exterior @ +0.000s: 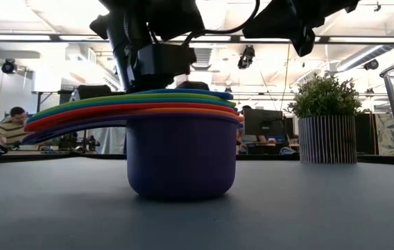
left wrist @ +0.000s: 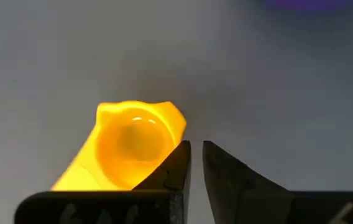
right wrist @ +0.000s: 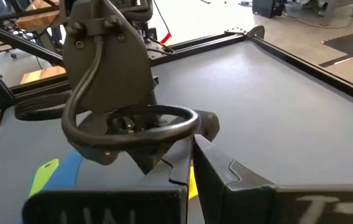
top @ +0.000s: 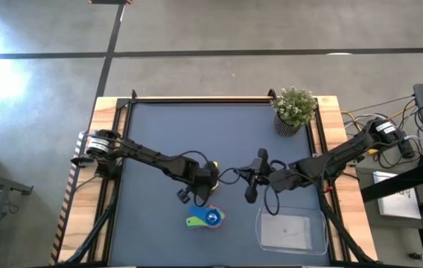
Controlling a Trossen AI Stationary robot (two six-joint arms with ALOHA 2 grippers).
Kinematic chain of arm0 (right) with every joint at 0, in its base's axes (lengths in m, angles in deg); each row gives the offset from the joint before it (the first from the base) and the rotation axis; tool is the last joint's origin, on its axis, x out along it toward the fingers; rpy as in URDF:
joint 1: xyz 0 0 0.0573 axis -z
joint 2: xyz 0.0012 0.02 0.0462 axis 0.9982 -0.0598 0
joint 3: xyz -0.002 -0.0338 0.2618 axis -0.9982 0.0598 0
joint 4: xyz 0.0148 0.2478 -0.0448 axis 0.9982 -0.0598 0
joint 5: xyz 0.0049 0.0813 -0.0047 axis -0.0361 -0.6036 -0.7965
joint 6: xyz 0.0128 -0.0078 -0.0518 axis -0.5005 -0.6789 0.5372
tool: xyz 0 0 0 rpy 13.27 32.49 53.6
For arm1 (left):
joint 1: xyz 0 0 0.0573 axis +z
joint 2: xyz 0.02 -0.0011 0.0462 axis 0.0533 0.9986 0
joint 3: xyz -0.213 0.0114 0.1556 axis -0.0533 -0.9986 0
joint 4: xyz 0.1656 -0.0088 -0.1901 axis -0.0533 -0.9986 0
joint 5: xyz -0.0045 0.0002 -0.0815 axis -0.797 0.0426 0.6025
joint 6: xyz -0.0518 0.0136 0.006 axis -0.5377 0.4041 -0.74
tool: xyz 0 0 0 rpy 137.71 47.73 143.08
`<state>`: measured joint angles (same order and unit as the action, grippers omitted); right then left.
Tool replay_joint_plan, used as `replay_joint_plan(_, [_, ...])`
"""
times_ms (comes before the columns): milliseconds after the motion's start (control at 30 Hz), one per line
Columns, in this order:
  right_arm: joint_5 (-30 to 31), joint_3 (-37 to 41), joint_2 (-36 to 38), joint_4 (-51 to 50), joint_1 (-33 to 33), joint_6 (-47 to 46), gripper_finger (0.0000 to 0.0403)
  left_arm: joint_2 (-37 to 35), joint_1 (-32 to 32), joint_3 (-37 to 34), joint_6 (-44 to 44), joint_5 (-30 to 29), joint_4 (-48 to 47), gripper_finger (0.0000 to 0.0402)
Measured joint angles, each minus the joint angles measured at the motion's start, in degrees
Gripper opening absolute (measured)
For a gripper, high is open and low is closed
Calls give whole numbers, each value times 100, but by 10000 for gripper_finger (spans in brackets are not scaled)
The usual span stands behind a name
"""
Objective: Nest measuring cups in basket
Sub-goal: Stack the yellow measuring cup on top of the blue measuring cup
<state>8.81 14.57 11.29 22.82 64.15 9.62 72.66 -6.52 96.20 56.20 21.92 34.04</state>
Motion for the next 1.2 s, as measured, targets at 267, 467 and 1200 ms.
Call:
replay_joint_plan(267, [8,0,255,-58,-190,111,9,-6,115,340,163,-27,227,24])
replay_joint_plan(467, [295,0,467,-181,-464,164,9,-15,348,557,374,-33,156,24])
replay_joint_plan(1200, [1346,13,637,-514,-1046,343,9,244,803,463,1406,-30,654,200])
